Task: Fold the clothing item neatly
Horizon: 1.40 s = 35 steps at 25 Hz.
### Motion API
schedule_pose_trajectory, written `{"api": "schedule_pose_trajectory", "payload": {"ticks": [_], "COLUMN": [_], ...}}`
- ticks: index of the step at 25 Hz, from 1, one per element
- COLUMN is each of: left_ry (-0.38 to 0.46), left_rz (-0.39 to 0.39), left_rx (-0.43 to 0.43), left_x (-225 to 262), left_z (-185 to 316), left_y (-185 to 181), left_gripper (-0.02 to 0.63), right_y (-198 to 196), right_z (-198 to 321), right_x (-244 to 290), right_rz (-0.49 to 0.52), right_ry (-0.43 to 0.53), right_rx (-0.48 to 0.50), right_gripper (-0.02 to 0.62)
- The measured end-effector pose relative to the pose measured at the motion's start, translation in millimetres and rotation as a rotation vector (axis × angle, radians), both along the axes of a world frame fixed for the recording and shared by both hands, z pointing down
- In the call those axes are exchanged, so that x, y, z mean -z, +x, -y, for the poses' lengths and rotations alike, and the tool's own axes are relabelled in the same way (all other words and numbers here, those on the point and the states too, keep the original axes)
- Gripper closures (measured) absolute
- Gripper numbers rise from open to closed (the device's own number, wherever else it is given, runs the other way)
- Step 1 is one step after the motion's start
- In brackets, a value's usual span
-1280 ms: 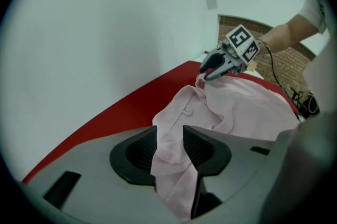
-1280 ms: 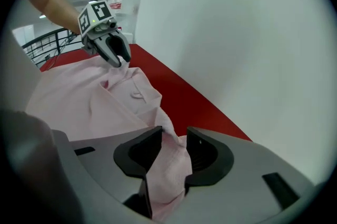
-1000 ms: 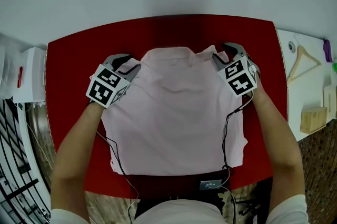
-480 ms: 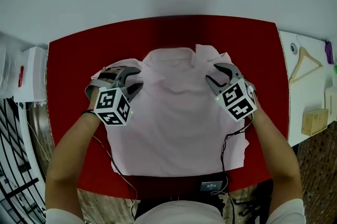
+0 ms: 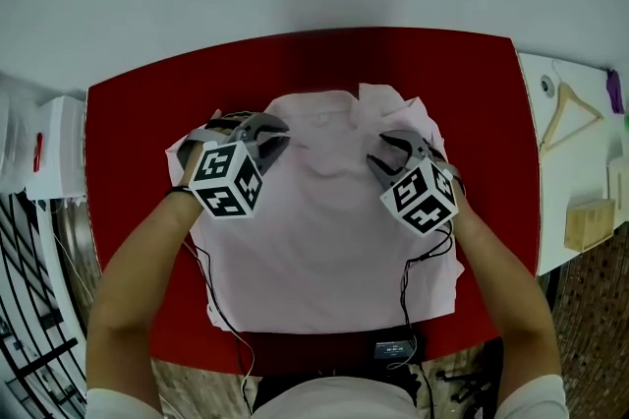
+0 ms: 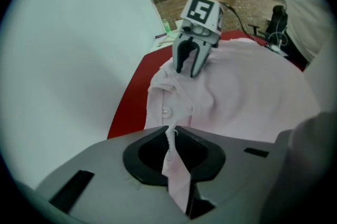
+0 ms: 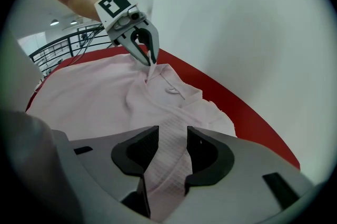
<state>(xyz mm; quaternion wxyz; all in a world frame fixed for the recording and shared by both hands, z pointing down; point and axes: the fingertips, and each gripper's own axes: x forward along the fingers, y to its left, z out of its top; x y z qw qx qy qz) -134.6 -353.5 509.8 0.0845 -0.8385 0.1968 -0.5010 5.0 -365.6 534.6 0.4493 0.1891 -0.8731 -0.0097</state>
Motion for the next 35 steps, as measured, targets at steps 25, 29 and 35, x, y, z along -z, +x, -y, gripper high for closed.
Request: {"api": "schedule_pose_trajectory", "payload": {"ticks": [25,29,35], "left_ry": [-0.279,-0.297,-0.258], "left_rz": [0.008,-0.002,-0.106], "left_rx": [0.417,0.457,0.500], "left_x": [-42,-52,-28], "left_z": [-76,-80,-67], "left_y": [-157,-167,-158], "left_gripper": [0.472,0.472,0.584], "right_y": [59,66,74], "right_z": [70,73,80], "right_x": [-3,-1,17], "right_rz": [-0.055,-0.042,0.001], "right_ry": [-0.032,-0.045,-0.023], "right_rx": [-0.249,-0.276,-0.304], "right_gripper": [0.427,0.563,0.565]}}
